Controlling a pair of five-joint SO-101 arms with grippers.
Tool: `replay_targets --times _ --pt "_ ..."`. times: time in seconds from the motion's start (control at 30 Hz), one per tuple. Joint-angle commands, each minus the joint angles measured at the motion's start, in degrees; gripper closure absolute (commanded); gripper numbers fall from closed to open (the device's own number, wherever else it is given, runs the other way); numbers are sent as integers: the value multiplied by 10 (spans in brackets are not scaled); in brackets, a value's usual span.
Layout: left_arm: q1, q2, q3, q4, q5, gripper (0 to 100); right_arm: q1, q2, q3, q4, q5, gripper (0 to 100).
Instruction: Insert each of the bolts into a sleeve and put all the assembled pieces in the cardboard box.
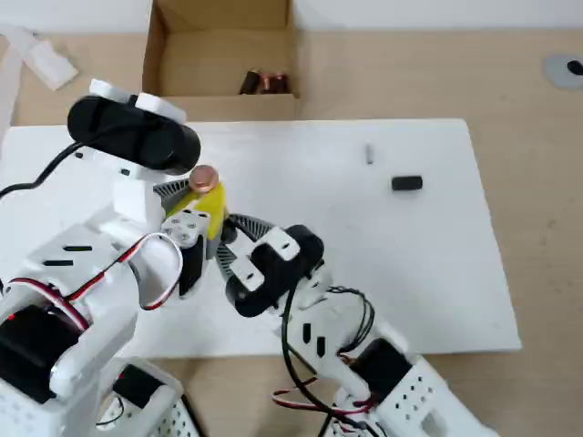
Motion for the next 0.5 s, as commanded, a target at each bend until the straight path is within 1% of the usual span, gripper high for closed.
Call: replay_targets --times 0.0,0.23,0.47 --pt "-19 3 -28 4 -5 991 -7 -9 -3 -25 -4 988" --pt "-18 1 -29 4 -10 991 -7 -9 -3 -25 -4 988" --pt "-2 1 -29 5 -1 991 5 -9 -3 -25 -4 988"
